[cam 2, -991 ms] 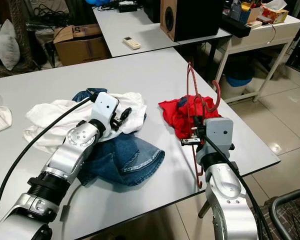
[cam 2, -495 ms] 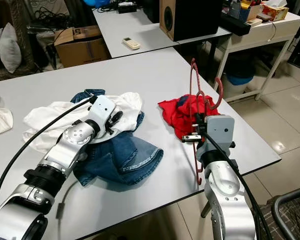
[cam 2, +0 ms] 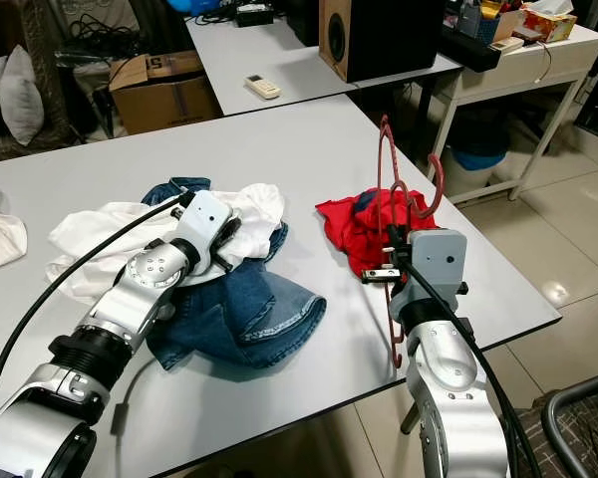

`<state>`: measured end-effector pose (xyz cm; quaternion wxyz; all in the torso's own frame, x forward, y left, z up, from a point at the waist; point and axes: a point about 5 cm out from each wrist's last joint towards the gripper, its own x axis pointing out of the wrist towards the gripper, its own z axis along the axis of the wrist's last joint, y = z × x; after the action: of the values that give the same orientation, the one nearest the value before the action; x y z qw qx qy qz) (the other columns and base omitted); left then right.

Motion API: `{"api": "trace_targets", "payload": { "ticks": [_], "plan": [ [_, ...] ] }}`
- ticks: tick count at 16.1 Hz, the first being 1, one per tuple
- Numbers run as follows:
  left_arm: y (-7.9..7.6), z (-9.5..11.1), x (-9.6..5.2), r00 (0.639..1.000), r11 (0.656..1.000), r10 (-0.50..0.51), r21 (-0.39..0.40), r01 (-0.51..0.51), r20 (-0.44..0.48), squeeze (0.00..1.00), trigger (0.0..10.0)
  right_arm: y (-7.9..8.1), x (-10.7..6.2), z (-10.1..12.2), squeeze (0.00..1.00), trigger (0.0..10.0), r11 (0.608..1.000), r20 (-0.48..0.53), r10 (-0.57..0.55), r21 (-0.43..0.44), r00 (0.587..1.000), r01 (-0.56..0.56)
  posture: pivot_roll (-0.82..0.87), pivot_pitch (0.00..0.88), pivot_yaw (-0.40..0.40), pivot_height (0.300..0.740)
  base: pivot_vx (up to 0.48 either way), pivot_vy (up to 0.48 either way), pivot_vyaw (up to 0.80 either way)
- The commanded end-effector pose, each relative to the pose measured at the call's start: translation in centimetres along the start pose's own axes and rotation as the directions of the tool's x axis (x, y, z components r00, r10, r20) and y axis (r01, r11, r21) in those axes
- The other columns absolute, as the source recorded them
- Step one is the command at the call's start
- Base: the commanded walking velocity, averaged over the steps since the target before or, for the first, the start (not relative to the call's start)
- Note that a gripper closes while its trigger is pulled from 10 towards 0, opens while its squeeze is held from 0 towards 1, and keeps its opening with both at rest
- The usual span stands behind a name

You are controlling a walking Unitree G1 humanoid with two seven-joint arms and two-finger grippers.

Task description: Hang hanger

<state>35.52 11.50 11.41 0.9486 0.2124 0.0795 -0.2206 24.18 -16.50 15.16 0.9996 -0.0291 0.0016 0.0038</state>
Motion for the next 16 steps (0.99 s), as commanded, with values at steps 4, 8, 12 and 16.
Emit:
{"api": "trace_targets", "payload": {
  "ticks": [4,8,12,16],
  "plan": [
    [1.2,0.5,0.0,0.999,0.997,0.031,-0.073,-0.029,0.033,0.0,0.0,0.2,0.0,-0.8,0.0,10.0,1.0,-0.037,0.001,0.004,0.999,0.0,0.0,0.0,0.105,0.74,0.0,0.0,0.0],
    [4.0,3.4,0.1,0.979,0.905,0.109,-0.424,-0.027,0.17,0.0,0.0,0.1,0.1,-0.8,0.0,10.0,1.0,-0.033,-0.005,0.005,0.999,0.005,0.0,0.0,0.106,0.74,0.0,0.0,0.0],
    [7.6,8.7,1.0,0.942,0.814,0.162,-0.579,0.04,0.293,0.0,0.0,0.3,0.5,-0.6,0.0,10.0,1.0,-0.024,0.0,0.007,1.0,0.0,0.0,0.0,0.104,0.74,0.0,0.0,0.0],
    [12.0,22.1,-1.9,0.635,0.662,0.163,-0.561,0.497,0.755,0.0,0.0,-0.1,0.8,-0.3,0.0,10.0,1.0,-0.005,-0.018,0.001,1.0,0.018,0.0,0.0,0.105,0.74,0.0,0.0,0.0]
  ]
}}
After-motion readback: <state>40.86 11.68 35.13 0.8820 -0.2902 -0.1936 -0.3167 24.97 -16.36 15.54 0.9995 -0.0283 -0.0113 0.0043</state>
